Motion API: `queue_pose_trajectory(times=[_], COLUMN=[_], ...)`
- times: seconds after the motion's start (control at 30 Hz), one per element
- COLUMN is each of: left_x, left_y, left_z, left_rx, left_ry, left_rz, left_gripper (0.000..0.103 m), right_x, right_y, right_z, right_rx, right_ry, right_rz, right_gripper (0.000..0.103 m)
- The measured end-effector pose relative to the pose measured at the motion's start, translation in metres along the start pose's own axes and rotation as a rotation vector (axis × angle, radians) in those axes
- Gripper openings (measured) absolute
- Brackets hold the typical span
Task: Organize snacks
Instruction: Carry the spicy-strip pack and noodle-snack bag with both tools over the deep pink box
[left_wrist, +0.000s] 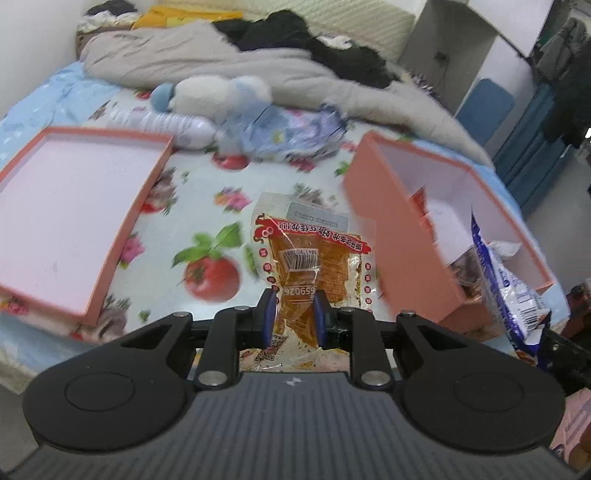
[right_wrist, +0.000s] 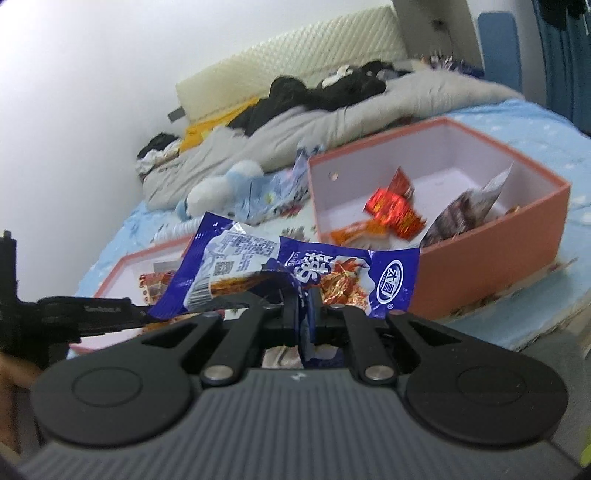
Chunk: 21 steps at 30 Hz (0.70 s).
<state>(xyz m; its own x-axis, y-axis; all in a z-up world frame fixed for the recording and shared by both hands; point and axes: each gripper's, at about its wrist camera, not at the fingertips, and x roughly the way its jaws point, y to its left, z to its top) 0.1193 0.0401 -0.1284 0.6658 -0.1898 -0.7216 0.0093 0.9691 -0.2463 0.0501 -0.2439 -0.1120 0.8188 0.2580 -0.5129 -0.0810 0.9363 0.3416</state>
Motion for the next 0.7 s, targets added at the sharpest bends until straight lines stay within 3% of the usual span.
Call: queue_pose_trajectory(times=[0.33,0.43,0.57,0.7], left_x=[0.017,0.029,0.052,0.092], left_y=[-0.075,-0.101,-0.134,-0.155], left_z=[0.076,0.099,0.131,0.157], left_rx=[0.109,0.129,0.163,0.16], left_ry=[-0.09,-0.083,-0.065,0.006], left_rz=[-0.12,-0.186,-0.207,-0.227], left_gripper=[0.025,0.025,0.025,0.025], right_x=[0.016,0.03,0.056,0.088], right_y=[-0.034,-0.046,-0.06,-0.075], right_z=[0.067,0.085,0.105,0.123], right_rx=[-0.036,-0.02,-0.013,-0.038], right_ry=[-0.105,-0.105,-0.075,-0.035], right_rz=[-0.116,-0.121,-0.145,-0.196], right_gripper=[0.008,0.008,0.008,0.008])
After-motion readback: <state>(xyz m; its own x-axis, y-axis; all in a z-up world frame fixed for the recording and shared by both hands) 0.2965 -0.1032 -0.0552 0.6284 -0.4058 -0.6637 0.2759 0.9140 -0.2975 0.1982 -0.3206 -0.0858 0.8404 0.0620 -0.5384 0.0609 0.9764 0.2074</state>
